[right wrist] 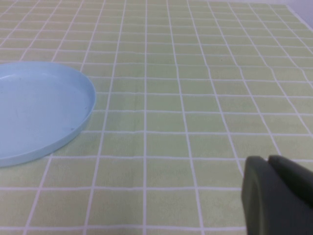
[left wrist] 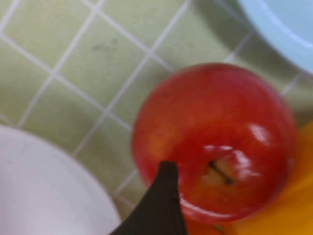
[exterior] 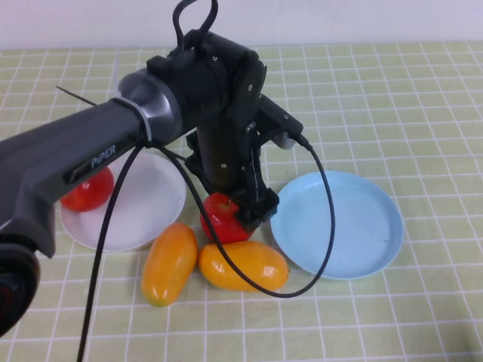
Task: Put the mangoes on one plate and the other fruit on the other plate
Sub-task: Put one type of fruit in the left plate
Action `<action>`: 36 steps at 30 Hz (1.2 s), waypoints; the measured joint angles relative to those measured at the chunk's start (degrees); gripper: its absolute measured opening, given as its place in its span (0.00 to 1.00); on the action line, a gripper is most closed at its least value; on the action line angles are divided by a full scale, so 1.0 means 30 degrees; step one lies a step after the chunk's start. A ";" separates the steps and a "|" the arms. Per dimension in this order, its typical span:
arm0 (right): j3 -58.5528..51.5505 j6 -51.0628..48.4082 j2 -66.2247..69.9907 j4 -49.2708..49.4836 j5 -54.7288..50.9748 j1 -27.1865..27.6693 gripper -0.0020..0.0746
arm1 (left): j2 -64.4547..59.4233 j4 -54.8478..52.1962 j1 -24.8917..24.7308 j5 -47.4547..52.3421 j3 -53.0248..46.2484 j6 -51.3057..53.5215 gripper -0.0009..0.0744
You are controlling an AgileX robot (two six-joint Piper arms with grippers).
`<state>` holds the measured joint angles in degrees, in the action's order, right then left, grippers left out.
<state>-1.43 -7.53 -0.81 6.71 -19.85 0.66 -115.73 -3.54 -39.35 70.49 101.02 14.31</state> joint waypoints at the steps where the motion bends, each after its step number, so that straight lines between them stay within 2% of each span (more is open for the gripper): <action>1: 0.0000 0.0000 0.0000 0.0000 0.0000 0.0000 0.00 | -0.0039 -0.0232 0.0000 0.0000 0.0000 0.0000 0.90; 36: 0.0000 0.0000 0.0000 0.0000 0.0000 0.0000 0.00 | -0.0871 0.0241 0.0565 -0.0938 0.0022 -0.0035 0.90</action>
<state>-1.43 -7.53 -0.81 6.71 -19.85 0.66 -118.35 -2.81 -37.65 67.68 101.08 14.21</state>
